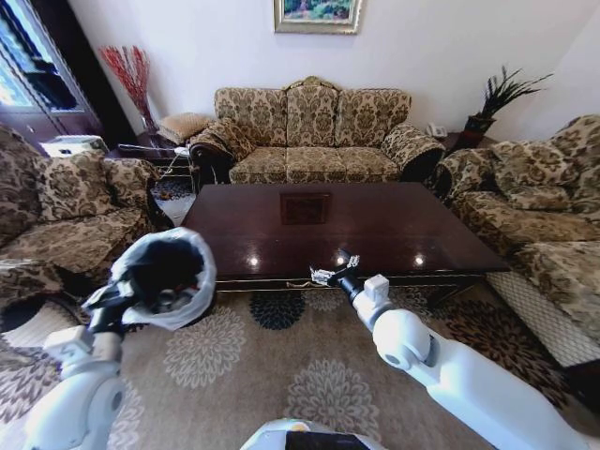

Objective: Move to the front of the table and place the trash on the table into the trash bin.

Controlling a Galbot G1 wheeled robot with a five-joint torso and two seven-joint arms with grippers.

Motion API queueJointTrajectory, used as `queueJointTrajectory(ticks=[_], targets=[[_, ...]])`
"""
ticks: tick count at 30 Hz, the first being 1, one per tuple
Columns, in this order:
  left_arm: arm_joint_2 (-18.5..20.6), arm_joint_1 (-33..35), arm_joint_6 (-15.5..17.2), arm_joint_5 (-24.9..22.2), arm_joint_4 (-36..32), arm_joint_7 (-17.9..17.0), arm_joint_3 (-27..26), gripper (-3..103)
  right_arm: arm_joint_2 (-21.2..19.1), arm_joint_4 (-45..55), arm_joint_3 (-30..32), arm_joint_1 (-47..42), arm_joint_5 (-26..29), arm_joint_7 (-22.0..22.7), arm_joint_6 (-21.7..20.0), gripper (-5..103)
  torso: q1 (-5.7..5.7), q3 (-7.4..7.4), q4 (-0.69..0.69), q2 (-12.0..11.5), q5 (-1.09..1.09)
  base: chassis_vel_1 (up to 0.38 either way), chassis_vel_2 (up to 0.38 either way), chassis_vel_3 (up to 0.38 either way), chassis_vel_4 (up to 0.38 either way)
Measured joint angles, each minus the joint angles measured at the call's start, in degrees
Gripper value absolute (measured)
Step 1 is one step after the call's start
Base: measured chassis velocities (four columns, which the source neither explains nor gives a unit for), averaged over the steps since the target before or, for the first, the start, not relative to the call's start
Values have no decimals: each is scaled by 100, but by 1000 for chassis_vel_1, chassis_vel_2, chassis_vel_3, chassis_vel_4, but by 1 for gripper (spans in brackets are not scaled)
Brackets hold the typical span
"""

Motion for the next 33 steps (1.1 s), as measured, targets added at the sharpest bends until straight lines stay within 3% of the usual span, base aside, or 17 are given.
queueJointTrajectory(ticks=[5,9,20,23,27,30,31,33], targets=[[-314,182,-396,33,768,40,39,4,51,-104,2,-59,21,21,-6,100,0,0,3,0,-3,0,0,0,0],[-446,206,-487,-29,1103,44,127,4,76,-172,22,-130,-24,23,-1,100,0,0,3,0,1,0,0,0,0],[-733,-398,-1098,-64,2746,86,977,4,175,-309,215,-442,-175,32,90,100,0,0,-1,0,0,0,0,0,0],[-714,-712,-1501,-59,3870,180,1164,4,196,-294,404,-762,-296,23,141,100,0,0,2,0,-1,0,0,0,0],[-666,-878,-1837,-16,4532,199,1219,4,205,-257,563,-1011,-398,1,188,100,0,0,2,0,-1,0,0,0,0],[-518,-1165,-2486,-101,5565,316,1267,4,220,-233,746,-1238,-528,-43,259,100,0,0,2,0,-3,0,0,0,0],[-518,-1165,-2486,-101,5565,316,1267,4,220,-233,746,-1238,-528,-43,259,100,0,0,2,0,-3,0,0,0,0],[-385,-1416,-3003,-160,6306,490,1286,4,239,-203,807,-1311,-562,-49,286,100,0,0,2,0,1,0,0,0,0]])
